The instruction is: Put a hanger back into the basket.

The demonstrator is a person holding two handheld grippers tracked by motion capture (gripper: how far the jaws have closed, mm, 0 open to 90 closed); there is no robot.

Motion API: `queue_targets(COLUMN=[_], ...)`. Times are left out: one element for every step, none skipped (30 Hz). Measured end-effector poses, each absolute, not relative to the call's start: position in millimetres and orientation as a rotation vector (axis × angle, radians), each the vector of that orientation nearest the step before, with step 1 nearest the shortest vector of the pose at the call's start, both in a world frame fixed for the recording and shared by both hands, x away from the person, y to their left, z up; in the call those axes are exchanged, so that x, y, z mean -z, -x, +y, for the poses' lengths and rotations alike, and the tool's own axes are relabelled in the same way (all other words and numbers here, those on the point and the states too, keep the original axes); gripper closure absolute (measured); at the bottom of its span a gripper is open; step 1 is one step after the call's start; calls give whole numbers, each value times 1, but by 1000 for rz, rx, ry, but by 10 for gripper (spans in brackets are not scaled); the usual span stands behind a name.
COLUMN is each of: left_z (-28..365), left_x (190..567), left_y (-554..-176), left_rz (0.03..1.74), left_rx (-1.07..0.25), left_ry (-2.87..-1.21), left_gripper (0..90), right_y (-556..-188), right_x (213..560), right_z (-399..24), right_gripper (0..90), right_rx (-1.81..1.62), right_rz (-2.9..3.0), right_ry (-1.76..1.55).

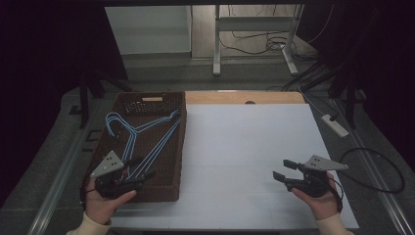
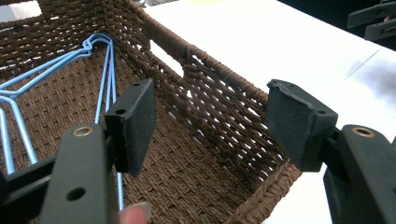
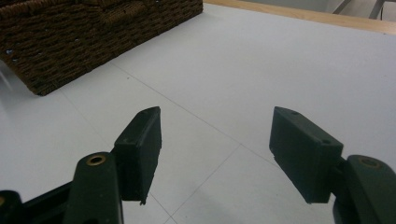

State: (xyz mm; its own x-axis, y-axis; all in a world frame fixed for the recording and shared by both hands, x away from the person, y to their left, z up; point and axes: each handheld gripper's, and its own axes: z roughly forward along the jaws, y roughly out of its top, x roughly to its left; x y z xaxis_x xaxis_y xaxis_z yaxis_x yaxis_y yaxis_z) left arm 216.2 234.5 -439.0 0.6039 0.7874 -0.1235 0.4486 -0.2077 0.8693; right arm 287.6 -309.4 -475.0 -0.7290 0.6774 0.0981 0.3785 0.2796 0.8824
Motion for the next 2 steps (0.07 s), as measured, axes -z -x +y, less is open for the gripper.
queue_targets(left_z=[234,234], left_x=[439,439], left_y=[-216,-216], left_rz=[997,997], left_rx=[-427,-427], left_ry=[-1848,-1848], left_gripper=[340,340], right_y=[-288,-287], right_x=[475,475], right_z=[-310,-310], right_gripper=[353,353], right_rx=[-1428,-1427], right_rz=[2256,2255], right_ry=[-965,-966])
